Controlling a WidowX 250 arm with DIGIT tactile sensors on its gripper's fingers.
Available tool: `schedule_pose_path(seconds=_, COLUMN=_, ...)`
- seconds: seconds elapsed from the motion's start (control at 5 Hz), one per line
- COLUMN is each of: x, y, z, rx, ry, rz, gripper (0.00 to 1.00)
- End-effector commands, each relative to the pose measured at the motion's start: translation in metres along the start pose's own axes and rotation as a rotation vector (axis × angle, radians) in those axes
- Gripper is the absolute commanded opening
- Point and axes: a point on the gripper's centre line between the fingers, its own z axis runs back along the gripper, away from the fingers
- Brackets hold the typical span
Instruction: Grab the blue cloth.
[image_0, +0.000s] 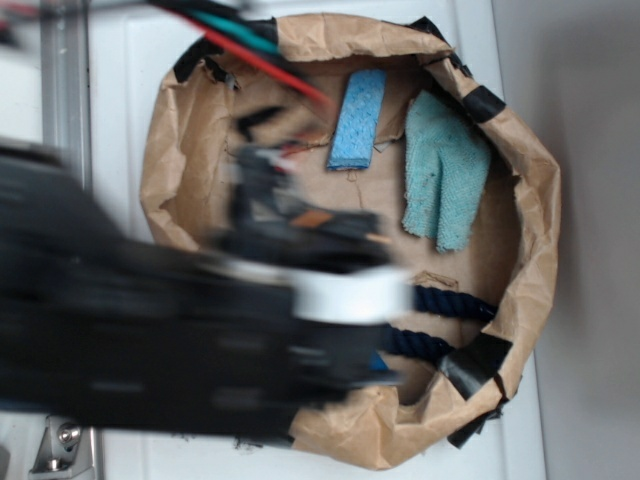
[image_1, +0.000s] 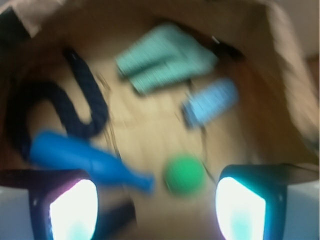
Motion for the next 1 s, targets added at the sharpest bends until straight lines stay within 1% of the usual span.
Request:
schedule_pose_path(seconds=0.0, x=0.071, y=0.016, z=-0.055, rx=0.018, ry=-0.01, rz=-0.05, gripper=1.0)
schedule_pose_path(seconds=0.2, x=0.072, y=0.021, z=-0.071, rx=-0.009, ry=-0.016, rz=-0.084, gripper=1.0)
schedule_pose_path(seconds=0.4, x=0.065, y=0.021, z=-0.09, rx=-0.025, ry=-0.059, rz=-0.087, gripper=1.0)
schedule_pose_path(seconds=0.6, x=0.06, y=0.031, z=-0.11, rx=-0.089, ry=-0.154, rz=-0.168, gripper=1.0)
schedule_pose_path(seconds=0.8, x=0.064, y=0.035, z=-0.131, rx=-0.096, ry=-0.104, rz=-0.123, gripper=0.0)
